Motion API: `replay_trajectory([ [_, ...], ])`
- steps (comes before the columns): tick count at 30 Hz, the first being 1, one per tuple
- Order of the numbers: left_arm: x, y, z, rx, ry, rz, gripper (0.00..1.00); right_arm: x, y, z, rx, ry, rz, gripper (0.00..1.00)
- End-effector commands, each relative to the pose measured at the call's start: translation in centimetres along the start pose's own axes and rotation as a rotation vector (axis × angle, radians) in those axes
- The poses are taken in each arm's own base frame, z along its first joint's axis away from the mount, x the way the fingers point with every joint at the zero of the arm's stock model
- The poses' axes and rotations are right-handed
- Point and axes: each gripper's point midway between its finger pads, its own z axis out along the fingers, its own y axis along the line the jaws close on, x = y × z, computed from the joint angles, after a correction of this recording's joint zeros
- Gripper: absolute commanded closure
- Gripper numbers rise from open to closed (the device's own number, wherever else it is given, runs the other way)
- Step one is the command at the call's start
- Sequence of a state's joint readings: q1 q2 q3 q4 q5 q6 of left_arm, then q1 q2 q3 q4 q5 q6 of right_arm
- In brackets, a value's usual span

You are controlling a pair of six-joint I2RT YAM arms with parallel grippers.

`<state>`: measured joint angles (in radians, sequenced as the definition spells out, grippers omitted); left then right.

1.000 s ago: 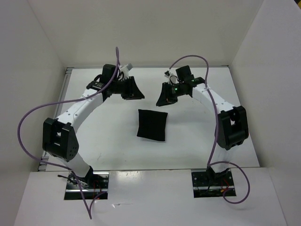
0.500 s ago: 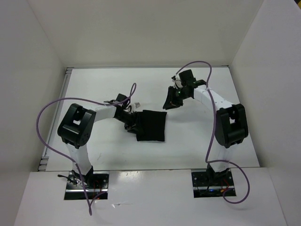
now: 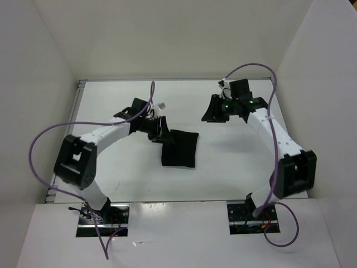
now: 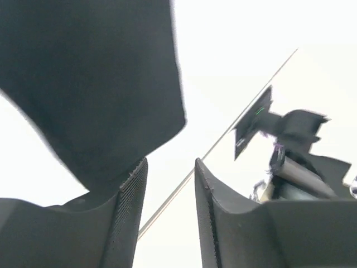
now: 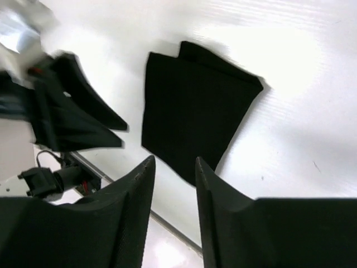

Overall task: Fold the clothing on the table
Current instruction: Fold the skirt

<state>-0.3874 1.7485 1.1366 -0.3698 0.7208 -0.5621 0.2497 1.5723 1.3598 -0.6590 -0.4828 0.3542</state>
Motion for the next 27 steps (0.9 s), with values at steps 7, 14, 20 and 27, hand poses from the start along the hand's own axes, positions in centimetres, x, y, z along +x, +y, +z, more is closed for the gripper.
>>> replay_trajectory([
  [7, -0.7, -3.0, -7.1, -0.072, -0.455, -0.016, 0.53, 3.0, -1.0, -6.9, 0.096, -0.28, 0.127, 0.52],
  [14, 1.7, -2.2, -10.1, -0.067, -0.666, -0.115, 0.16, 5.3, 0.0, -12.2, -0.004, -0.558, 0.267, 0.31],
  [20, 2.8, -4.6, -12.0, 0.043, -0.733, -0.018, 0.0, 6.8, 3.2, -16.8, -0.186, -0.694, 0.238, 0.06],
  [27, 4.9, -6.6, -16.5, 0.07, -0.842, 0.063, 0.0, 9.6, 4.2, -21.3, -0.331, -0.834, 0.335, 0.01],
])
